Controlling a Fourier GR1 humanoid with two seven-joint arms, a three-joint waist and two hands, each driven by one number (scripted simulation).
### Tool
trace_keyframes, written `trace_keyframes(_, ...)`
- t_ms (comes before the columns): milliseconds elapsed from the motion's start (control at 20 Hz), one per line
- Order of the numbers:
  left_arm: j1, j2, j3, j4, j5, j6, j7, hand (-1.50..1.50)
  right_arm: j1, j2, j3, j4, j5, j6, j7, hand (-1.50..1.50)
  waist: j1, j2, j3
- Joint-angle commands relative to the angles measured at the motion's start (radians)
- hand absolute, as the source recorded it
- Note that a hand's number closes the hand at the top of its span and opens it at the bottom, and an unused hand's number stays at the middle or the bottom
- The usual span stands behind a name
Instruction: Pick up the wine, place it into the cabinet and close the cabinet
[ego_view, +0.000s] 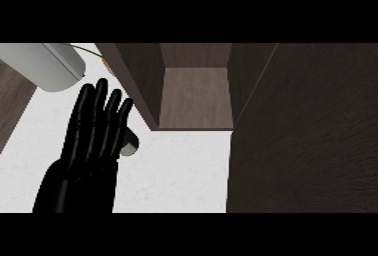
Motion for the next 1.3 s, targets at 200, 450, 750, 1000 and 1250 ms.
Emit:
trace_keyframes(200, 0.052, 0.03, 0.077, -0.069, 0.014, -0.036, 0.039, -1.5, 0.04, 0.04, 0.064, -0.14, 0.06, -0.038, 0.068, -1.5, 0.0, 0.0, 0.0)
trace_keyframes(450, 0.09, 0.058, 0.115, -0.122, -0.005, -0.044, 0.084, -1.5, -0.03, 0.0, -0.029, -0.178, -0.032, -0.047, 0.171, -1.5, 0.0, -0.001, 0.0)
trace_keyframes(750, 0.115, 0.113, 0.296, -0.116, 0.137, -0.124, 0.052, -1.5, 0.012, 0.027, -0.018, -0.141, 0.002, -0.021, 0.074, -1.5, -0.002, 0.0, 0.0)
trace_keyframes(1000, 0.156, 0.066, 0.285, -0.043, 0.113, -0.116, -0.04, -1.5, -0.009, -0.023, -0.117, -0.153, -0.092, 0.003, 0.125, -1.5, -0.004, 0.0, 0.0)
trace_keyframes(1250, 0.122, 0.108, 0.462, 0.08, 0.298, -0.217, -0.061, -1.5, 0.017, 0.042, 0.044, -0.19, 0.042, -0.044, 0.144, -1.5, -0.006, 0.0, -0.001)
